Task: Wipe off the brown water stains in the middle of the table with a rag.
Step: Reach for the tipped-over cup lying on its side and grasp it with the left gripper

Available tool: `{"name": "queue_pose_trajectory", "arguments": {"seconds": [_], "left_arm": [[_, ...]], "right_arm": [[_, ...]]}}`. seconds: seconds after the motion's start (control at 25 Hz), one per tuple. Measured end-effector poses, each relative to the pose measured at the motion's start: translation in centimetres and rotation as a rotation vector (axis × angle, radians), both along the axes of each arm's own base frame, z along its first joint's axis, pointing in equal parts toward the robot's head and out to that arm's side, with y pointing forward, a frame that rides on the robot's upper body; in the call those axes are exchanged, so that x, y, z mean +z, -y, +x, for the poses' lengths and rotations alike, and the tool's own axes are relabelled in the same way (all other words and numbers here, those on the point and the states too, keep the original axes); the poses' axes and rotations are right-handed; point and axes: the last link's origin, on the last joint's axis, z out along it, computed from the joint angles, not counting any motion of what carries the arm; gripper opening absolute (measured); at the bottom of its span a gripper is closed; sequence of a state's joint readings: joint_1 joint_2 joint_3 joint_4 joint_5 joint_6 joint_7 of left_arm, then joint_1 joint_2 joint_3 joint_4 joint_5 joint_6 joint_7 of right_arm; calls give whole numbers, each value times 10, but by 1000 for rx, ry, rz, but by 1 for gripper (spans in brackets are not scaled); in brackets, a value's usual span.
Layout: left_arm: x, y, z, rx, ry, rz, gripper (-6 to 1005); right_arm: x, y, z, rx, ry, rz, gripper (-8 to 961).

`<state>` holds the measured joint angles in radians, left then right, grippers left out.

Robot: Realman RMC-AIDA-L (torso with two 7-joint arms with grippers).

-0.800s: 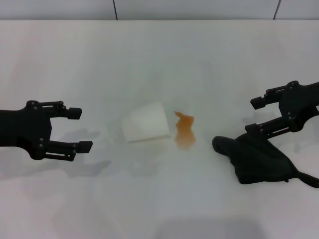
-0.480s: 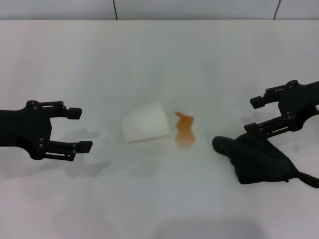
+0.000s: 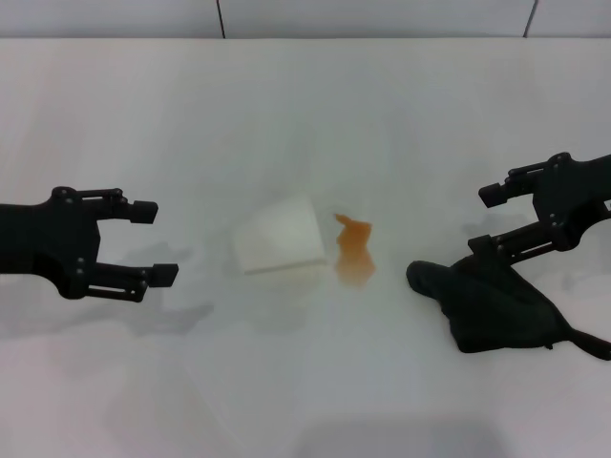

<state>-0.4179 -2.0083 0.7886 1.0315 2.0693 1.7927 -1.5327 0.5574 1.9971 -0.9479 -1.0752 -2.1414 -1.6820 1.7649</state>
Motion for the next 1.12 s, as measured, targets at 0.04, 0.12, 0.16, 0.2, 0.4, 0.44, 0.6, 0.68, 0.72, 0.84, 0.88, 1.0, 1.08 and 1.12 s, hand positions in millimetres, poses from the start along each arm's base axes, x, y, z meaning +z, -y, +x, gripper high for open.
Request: {"name": "queue_pose_trajectory", "arguments": {"seconds": [0.04,0.12,0.16,0.2,0.4,0.44,0.6,0.68,0.72,0.84,0.88,1.0,1.08,1.12], "left_arm": [[1,-1,1,3,-4,0,881],[3,-5,3,13,-23,1,881],[4,-7,4,26,-40,-3,882],[5,-10,6,37,-54,-7,882],[14,-26,20,98,-157,-21,882],[15,-29,23,104,-176,-19,882],[16,-43,39,92,-260,-32,883],[10,-48,47,77,-310,-55,883],[7,-50,50,68,-333,-67,883],[-5,-54,60,26,-392,-99,882],[-9,-55,63,7,-413,-108,882],[-22,-59,73,-48,-469,-123,880],[-30,-63,79,-77,-501,-120,880],[-33,-64,82,-88,-515,-117,879]], "right_arm": [[0,0,0,1,0,1,794],[0,0,1,5,1,5,794],[0,0,1,5,1,6,794],[-1,0,2,5,1,8,794],[-1,0,3,15,4,14,794],[-1,0,3,19,5,15,794],[-2,-1,4,26,6,22,794],[-2,-1,4,27,6,23,794],[-2,-1,3,28,6,24,794],[-3,-3,1,33,7,21,794],[-3,-3,0,34,7,20,794],[-4,-2,-1,37,6,18,794],[-5,-2,-1,38,6,17,794],[-5,-2,-1,37,5,16,794]]}}
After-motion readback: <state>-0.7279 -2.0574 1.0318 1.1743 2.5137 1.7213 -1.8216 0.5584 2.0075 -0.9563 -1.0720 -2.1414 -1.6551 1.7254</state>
